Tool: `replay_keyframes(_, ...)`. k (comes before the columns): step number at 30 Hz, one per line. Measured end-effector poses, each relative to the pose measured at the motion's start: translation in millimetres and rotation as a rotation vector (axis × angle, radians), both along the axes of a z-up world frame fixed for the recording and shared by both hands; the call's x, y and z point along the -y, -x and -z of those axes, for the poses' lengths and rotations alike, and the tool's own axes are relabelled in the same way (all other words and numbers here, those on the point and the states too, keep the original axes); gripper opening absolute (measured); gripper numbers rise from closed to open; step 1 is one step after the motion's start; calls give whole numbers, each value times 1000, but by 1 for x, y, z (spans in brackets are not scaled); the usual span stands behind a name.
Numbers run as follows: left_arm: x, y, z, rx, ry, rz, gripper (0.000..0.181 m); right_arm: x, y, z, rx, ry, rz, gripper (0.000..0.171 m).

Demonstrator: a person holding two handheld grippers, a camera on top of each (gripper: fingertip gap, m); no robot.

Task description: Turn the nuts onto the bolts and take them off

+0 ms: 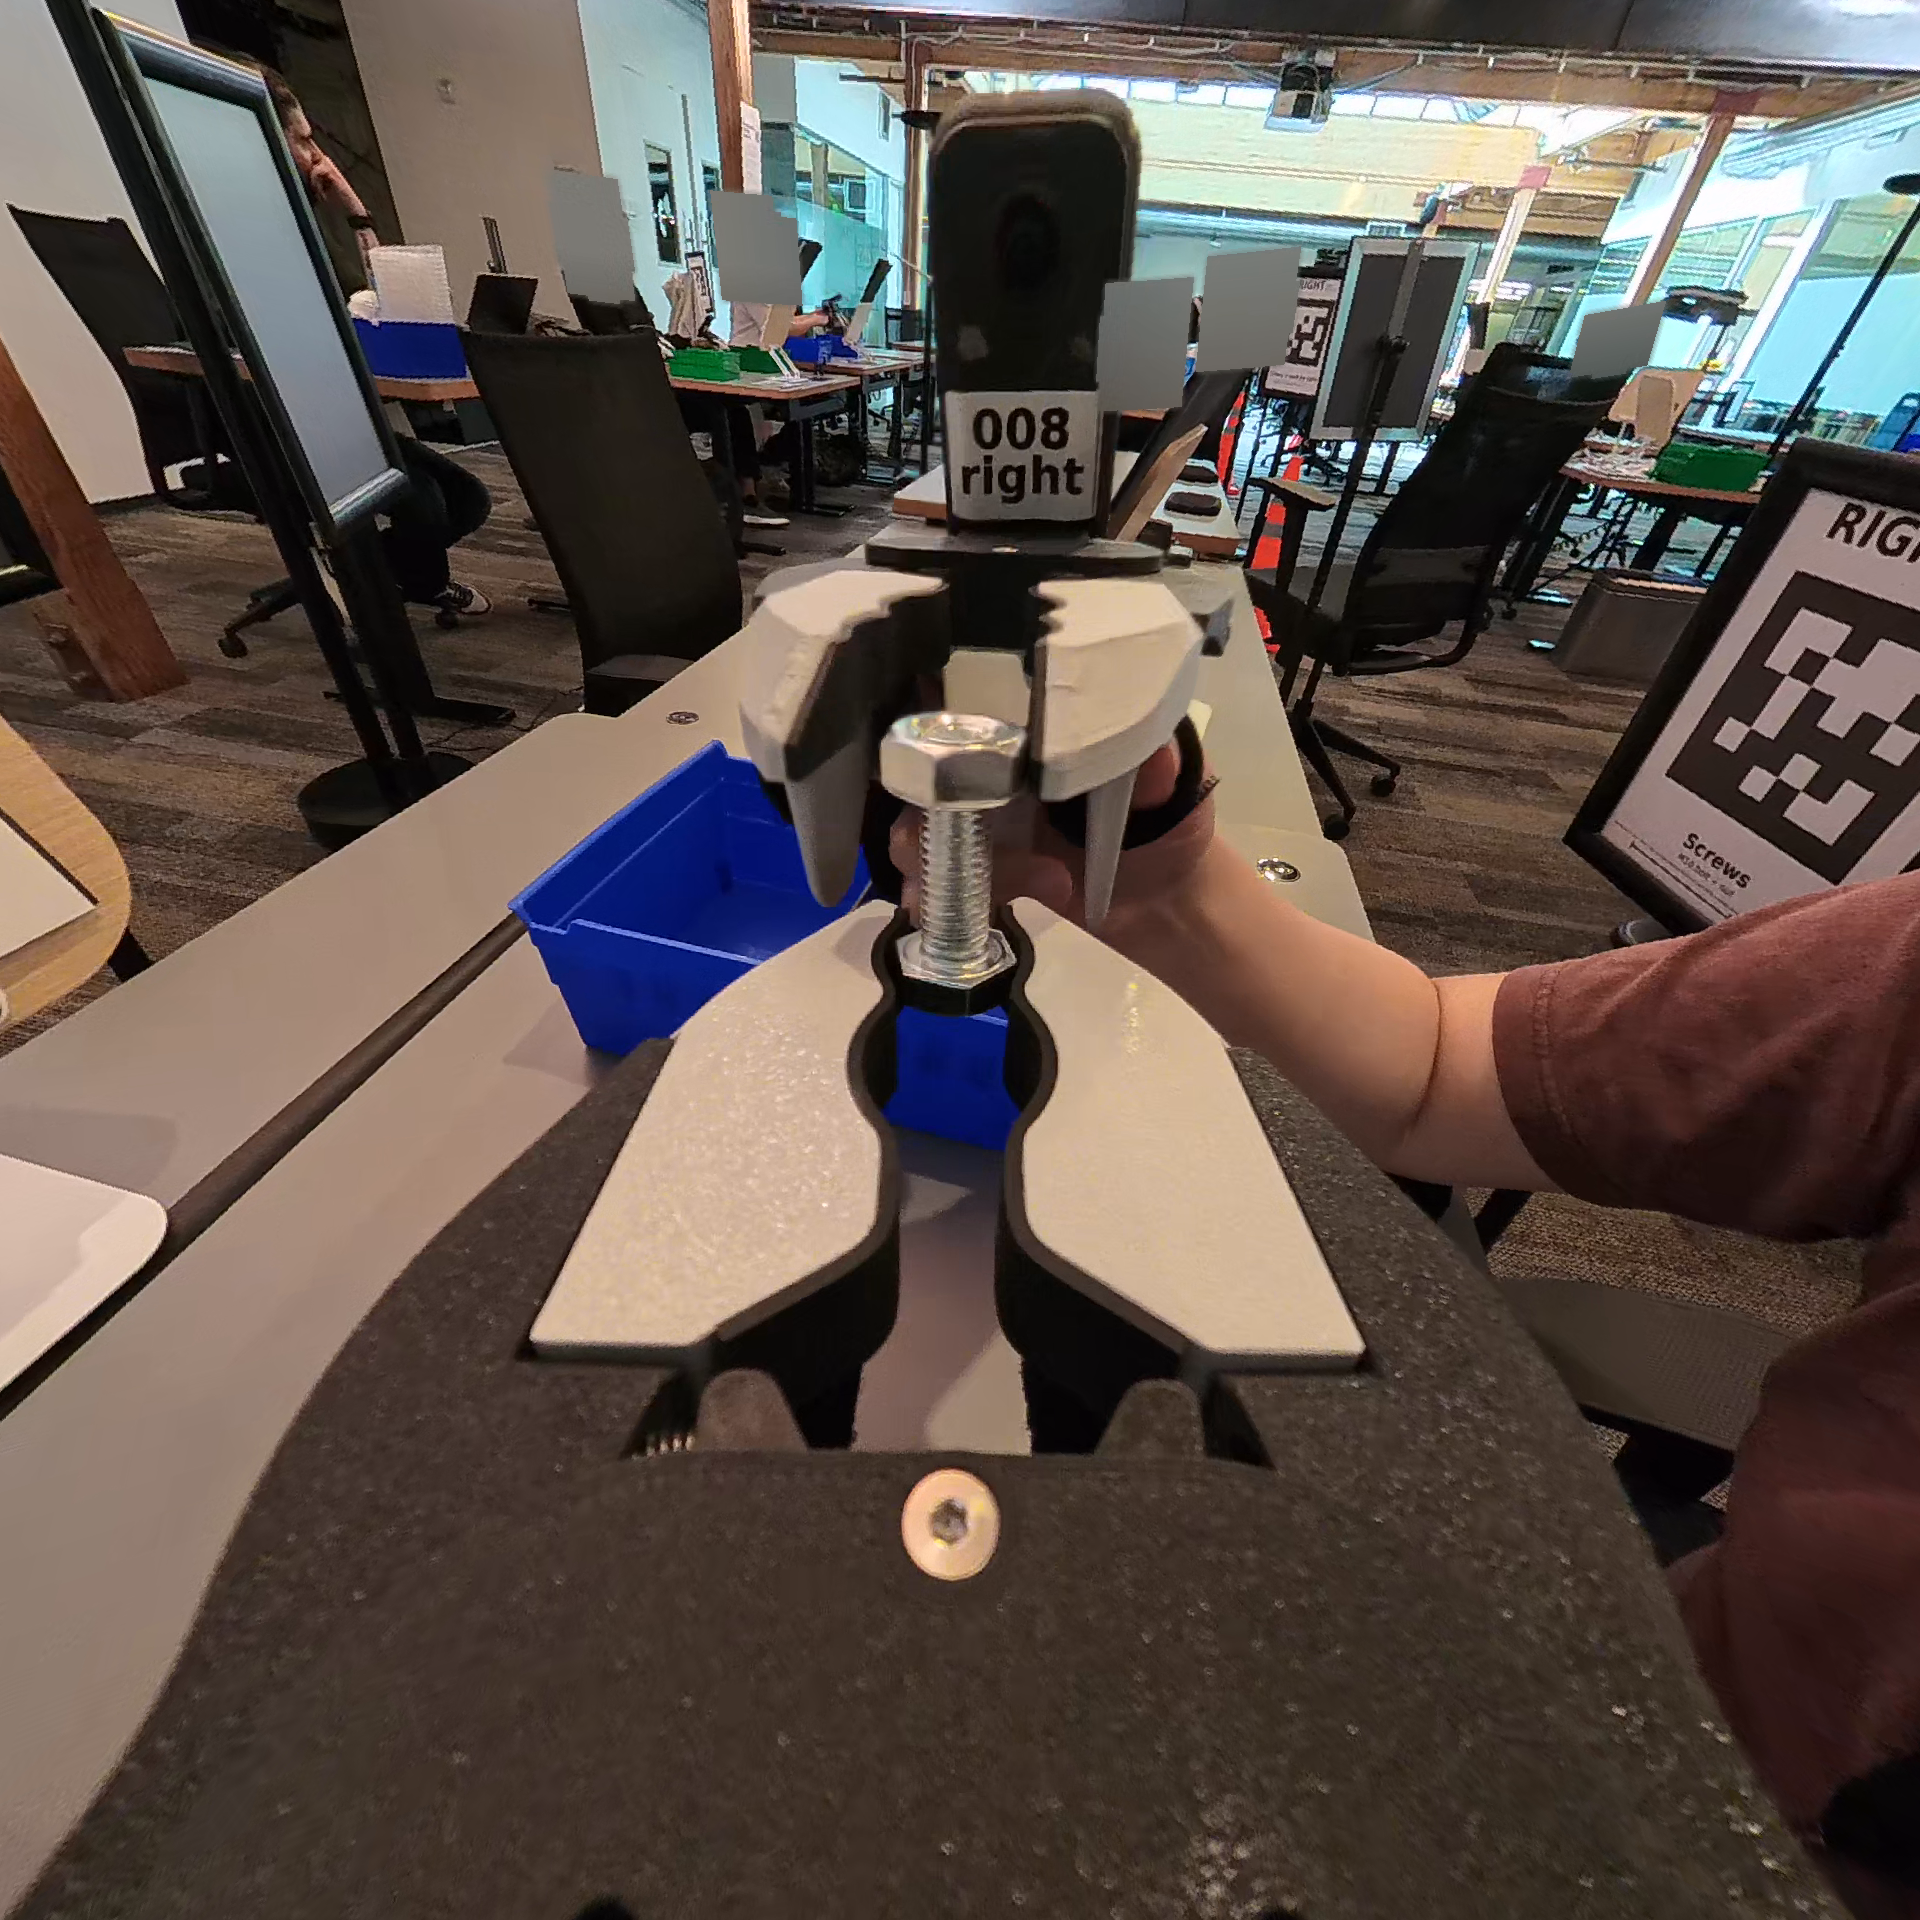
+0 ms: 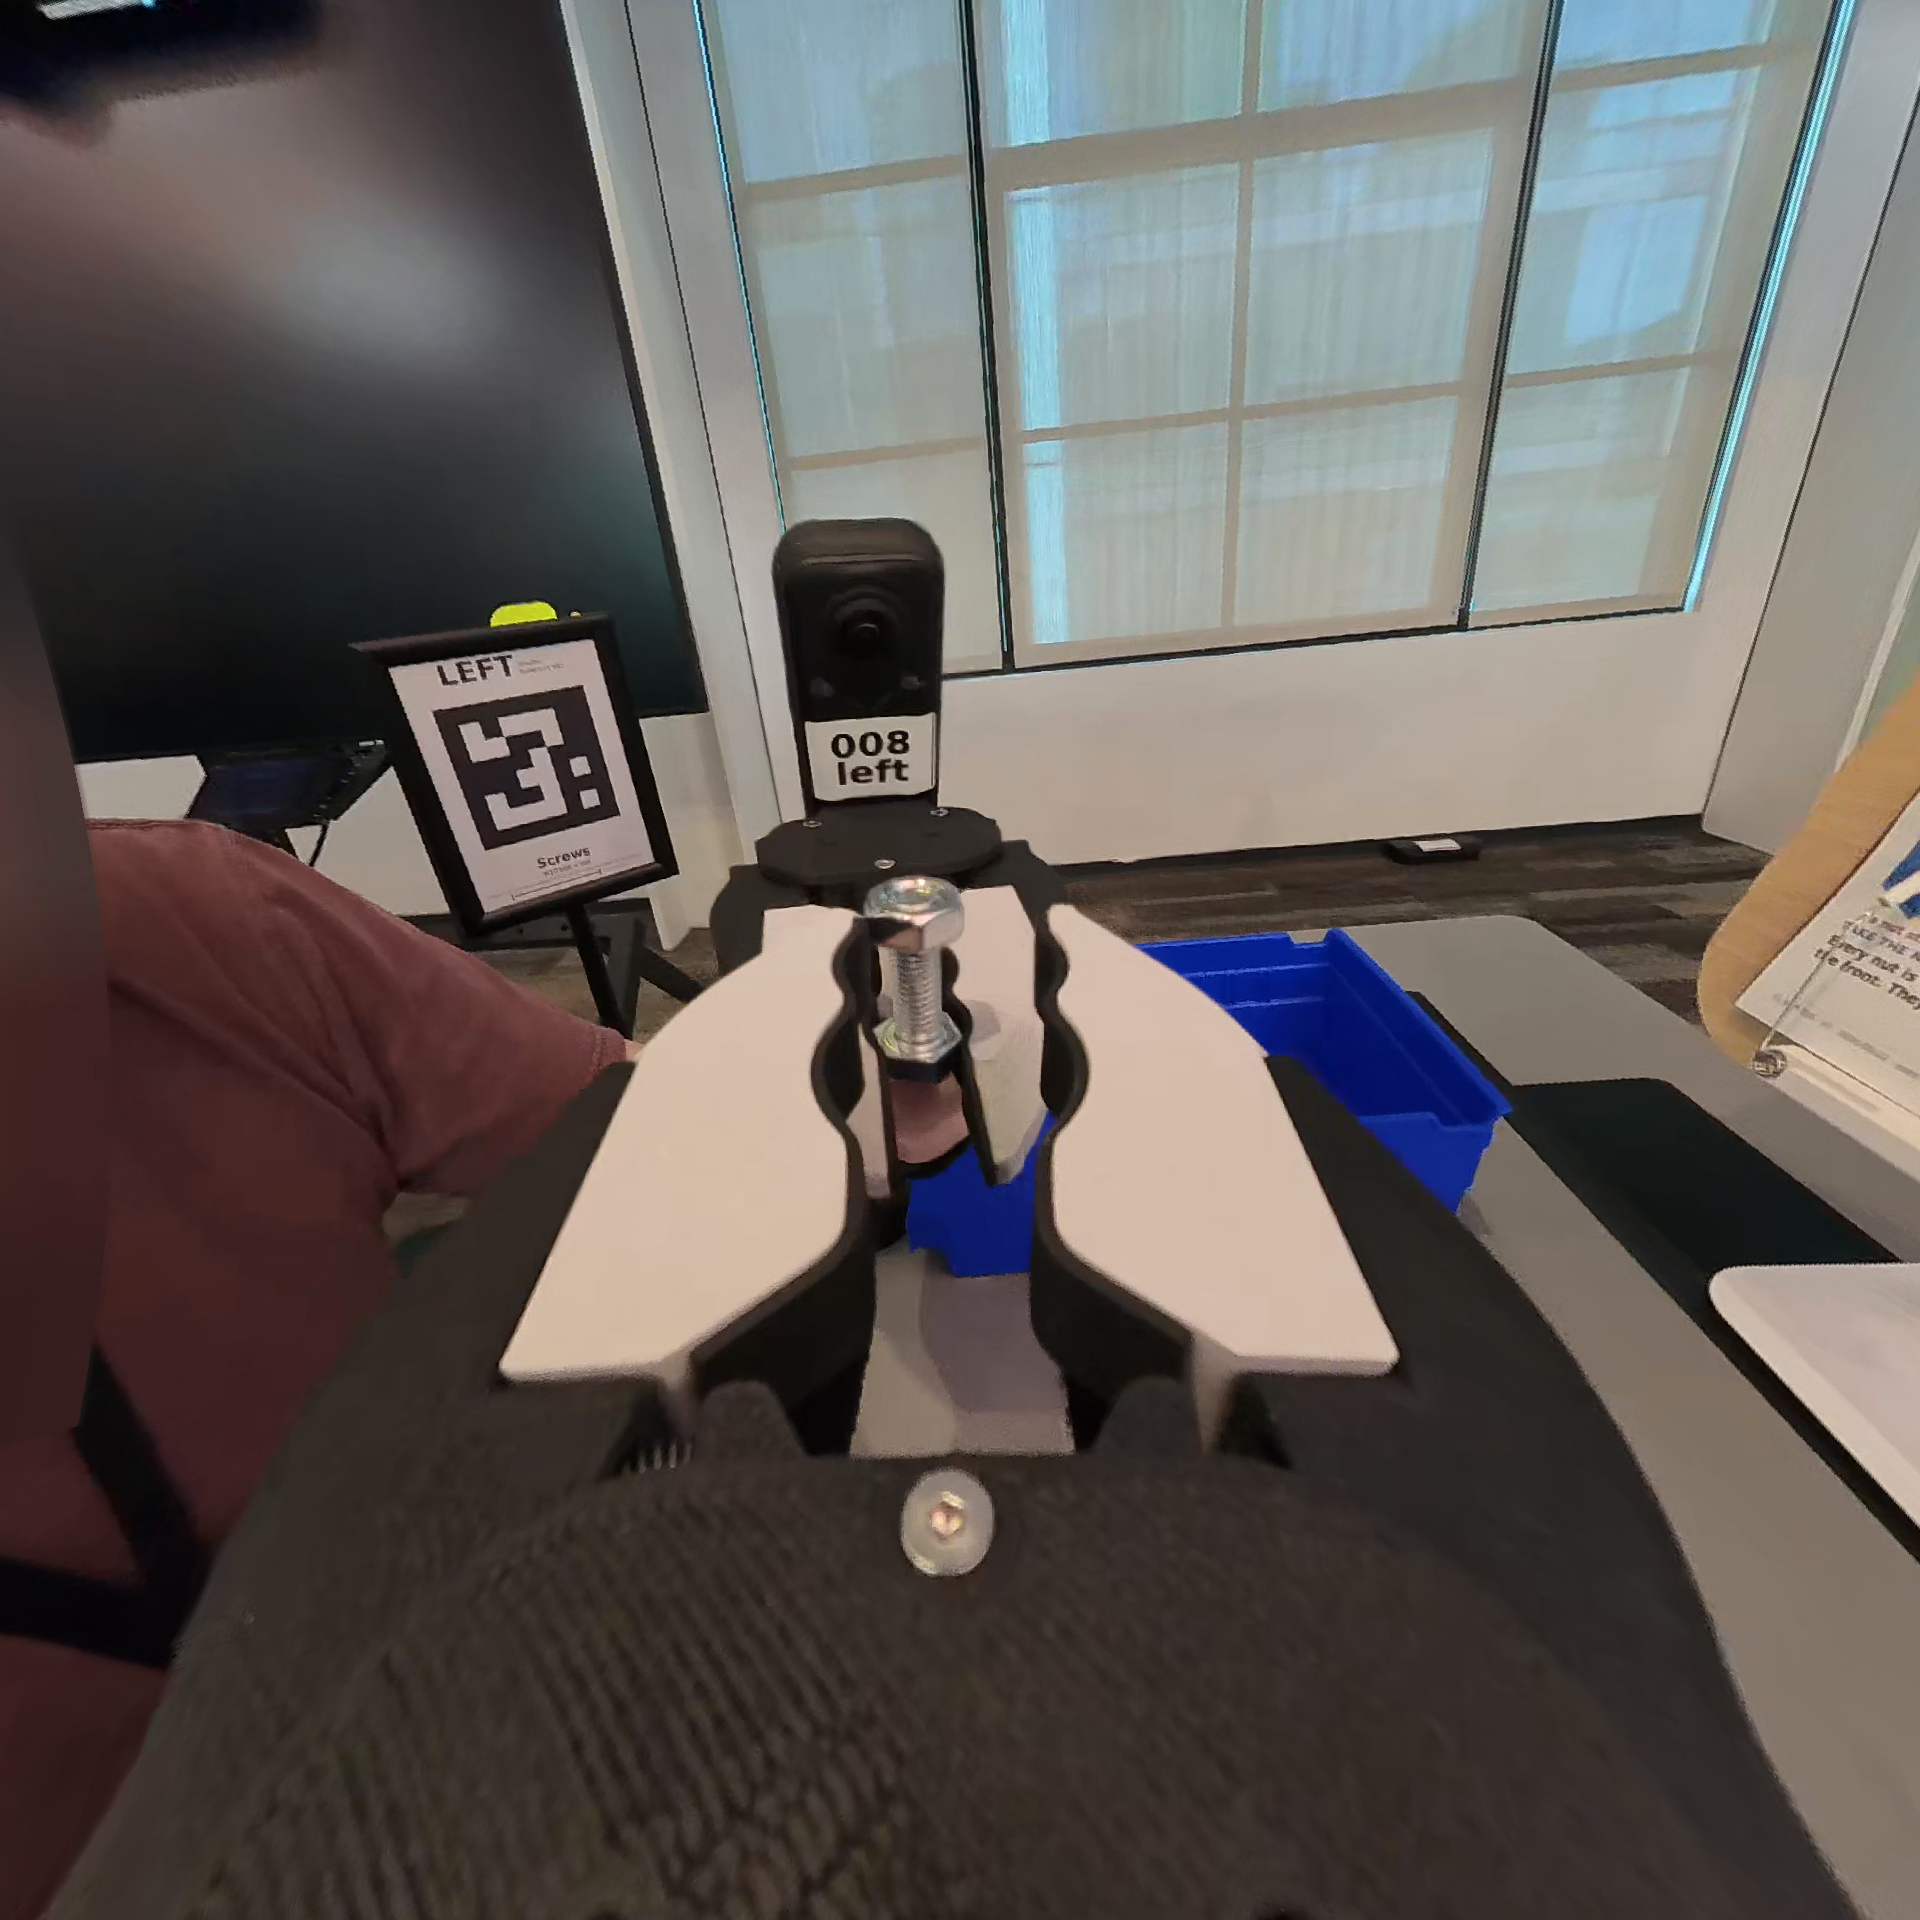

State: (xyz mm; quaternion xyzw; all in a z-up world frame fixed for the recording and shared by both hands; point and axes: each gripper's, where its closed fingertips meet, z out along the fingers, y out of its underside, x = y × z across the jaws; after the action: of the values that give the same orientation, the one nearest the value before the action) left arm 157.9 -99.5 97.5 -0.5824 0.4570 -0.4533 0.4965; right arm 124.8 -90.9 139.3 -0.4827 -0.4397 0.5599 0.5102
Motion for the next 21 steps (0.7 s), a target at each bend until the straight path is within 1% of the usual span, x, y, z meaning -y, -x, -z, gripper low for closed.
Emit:
replay_keyframes(3,0,2,-3,12,-1,-1,15,-10,-9,-2,-31,35,21,27)
replay_keyframes(6,0,3,-3,7,-9,-7,15,0,-7,-6,-35,18,-22,29)
replay_keyframes(10,1,0,0,-2,-2,3,15,8,5,0,14,-23,-13,31)
replay_keyframes(13,2,-1,0,-5,-7,5,15,3,2,0,4,-4,-15,32)
replay_keyframes(17,1,3,-4,7,-8,-1,15,-8,-10,-2,-19,31,3,28)
replay_keyframes(21,1,3,-4,5,-12,-4,15,5,-5,-7,-35,17,-40,30)
